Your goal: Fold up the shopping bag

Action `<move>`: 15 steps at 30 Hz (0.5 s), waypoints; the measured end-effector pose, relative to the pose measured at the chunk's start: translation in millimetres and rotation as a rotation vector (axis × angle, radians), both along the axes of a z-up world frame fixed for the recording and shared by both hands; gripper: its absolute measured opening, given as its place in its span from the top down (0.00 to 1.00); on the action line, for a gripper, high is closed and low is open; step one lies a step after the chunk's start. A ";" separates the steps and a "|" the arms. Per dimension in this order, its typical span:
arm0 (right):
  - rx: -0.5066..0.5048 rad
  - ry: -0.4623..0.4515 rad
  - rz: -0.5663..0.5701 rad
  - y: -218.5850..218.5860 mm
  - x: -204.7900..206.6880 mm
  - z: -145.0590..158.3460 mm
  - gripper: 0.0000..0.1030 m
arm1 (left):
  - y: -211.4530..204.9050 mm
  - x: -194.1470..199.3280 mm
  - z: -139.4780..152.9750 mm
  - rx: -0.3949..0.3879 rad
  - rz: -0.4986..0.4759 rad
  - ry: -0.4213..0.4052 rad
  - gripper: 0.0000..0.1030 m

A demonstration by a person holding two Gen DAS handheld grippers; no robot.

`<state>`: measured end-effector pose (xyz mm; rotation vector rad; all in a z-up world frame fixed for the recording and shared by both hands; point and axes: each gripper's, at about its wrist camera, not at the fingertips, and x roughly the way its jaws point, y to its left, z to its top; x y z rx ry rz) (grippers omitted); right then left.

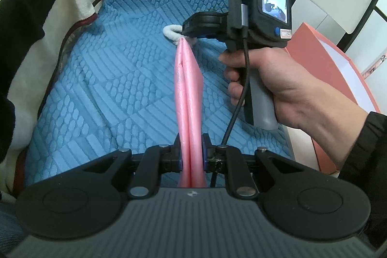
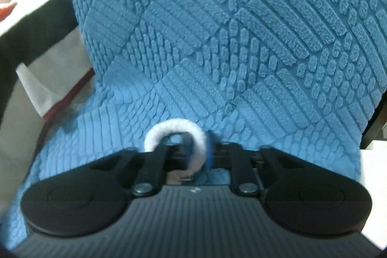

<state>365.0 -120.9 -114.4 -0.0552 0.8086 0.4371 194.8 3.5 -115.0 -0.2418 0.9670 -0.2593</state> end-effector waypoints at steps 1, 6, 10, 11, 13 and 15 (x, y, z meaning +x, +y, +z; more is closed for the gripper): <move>0.002 0.004 -0.007 -0.8 -1.0 1.1 0.89 | -0.3 -0.5 0.6 0.002 -0.001 -0.005 0.84; 0.005 0.008 -0.038 -11.2 -9.5 9.6 0.89 | -0.4 -3.9 0.6 0.007 -0.003 -0.017 0.84; 0.027 0.013 -0.045 -21.4 -22.6 19.6 0.89 | -0.7 -6.2 2.1 0.014 0.008 -0.025 0.84; 0.034 0.010 -0.042 -23.9 -27.5 22.6 0.89 | -0.3 -6.4 2.4 0.015 0.011 -0.028 0.84; 0.046 0.004 -0.036 -29.9 -39.4 30.2 0.89 | -0.2 -8.2 3.8 0.016 0.018 -0.036 0.84; 0.055 0.004 -0.025 -34.3 -51.5 37.3 0.89 | -0.9 -10.7 5.2 0.019 0.020 -0.047 0.84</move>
